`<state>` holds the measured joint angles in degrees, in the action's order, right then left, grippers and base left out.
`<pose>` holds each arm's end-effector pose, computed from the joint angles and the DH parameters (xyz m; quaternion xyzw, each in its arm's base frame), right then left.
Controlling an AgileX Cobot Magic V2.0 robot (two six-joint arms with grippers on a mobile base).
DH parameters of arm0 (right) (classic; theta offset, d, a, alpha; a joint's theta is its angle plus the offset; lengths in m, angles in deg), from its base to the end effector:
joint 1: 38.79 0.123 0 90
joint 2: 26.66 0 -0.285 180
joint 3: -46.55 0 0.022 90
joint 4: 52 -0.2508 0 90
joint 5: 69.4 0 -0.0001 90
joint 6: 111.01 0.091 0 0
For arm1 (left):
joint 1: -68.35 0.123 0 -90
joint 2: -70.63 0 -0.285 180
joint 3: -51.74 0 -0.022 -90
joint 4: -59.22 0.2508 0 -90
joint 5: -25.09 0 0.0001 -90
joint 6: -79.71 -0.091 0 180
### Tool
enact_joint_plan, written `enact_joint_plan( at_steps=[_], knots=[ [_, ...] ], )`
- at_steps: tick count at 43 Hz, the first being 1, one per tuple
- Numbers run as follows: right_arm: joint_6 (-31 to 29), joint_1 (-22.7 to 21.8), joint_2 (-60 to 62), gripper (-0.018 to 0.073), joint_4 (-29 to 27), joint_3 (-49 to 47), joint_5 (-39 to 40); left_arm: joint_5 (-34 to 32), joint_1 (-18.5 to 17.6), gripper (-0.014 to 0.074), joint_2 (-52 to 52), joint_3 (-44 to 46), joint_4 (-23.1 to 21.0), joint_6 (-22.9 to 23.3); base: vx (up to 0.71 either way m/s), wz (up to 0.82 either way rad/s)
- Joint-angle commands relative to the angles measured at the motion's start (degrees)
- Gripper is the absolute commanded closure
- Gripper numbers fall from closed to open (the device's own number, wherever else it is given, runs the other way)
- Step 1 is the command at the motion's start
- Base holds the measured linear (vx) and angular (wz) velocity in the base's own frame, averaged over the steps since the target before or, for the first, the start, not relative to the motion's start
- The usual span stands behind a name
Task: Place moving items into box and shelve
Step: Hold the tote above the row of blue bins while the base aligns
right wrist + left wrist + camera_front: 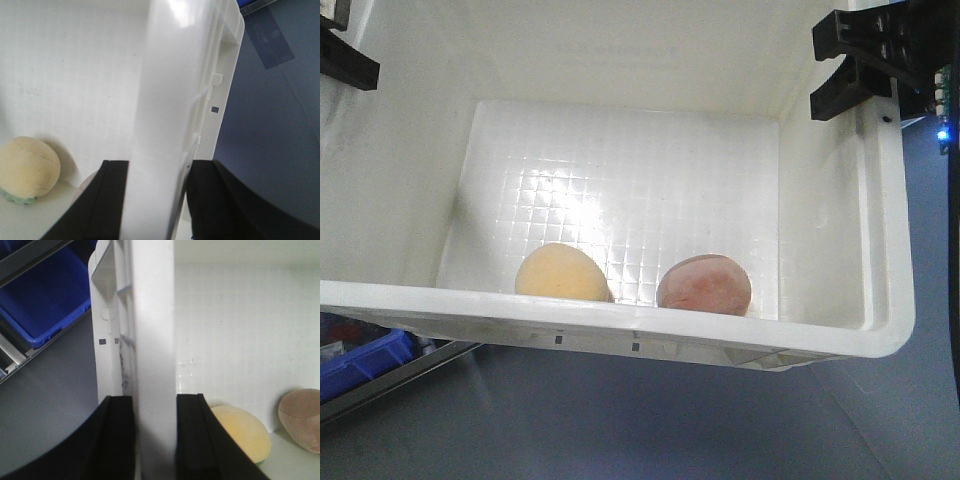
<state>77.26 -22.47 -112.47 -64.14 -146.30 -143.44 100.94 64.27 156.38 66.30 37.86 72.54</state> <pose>0.2457 0.0911 0.4273 -0.0679 0.9510 0.1635 0.2534 0.2537 -0.0503 0.4382 0.0999 0.9370 -0.1776 0.2837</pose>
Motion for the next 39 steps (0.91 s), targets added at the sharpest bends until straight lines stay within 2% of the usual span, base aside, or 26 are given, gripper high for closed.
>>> enact_joint_plan(
  at_steps=[1,13,39],
  knots=[
    [-1.6,0.4,2.3,0.0559,-7.6,-2.7,3.7,-3.9,-0.6,0.0596,-2.4,2.4,-8.3,0.1,-0.07,0.37],
    [-1.6,0.4,2.3,0.0559,-7.6,-2.7,3.7,-3.9,-0.6,0.0596,-2.4,2.4,-8.3,0.1,-0.06,0.32],
    [-1.6,0.4,2.3,0.0559,-7.6,-2.7,3.7,-3.9,-0.6,0.0596,-2.4,2.4,-8.3,0.1,-0.02,0.16]
  ],
)
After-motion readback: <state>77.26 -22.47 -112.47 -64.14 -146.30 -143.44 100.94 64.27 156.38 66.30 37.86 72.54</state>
